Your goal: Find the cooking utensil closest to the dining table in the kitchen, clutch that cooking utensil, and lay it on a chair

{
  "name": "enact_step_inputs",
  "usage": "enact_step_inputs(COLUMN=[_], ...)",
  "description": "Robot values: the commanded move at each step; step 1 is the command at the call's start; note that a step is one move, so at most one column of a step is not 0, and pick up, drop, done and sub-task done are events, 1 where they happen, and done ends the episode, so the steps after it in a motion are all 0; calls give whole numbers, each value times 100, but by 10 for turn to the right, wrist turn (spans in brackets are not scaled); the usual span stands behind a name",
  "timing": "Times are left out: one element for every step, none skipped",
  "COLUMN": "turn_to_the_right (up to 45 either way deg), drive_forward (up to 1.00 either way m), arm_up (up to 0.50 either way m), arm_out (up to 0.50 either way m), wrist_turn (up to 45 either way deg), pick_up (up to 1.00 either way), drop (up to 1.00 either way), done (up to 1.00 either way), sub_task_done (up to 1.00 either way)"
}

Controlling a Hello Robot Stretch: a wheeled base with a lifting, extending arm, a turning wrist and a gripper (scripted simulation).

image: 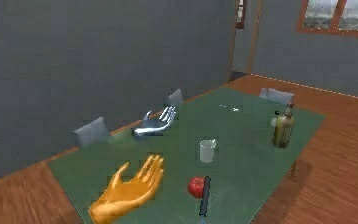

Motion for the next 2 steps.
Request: enact_step_inputs(turn_to_the_right=[450, 450], drive_forward=[0, 0], arm_up=[0, 0], arm_out=[0, 0], wrist_turn=[0, 0], pick_up=[0, 0], drop=[0, 0], done=[0, 0], sub_task_done=[0, 0])
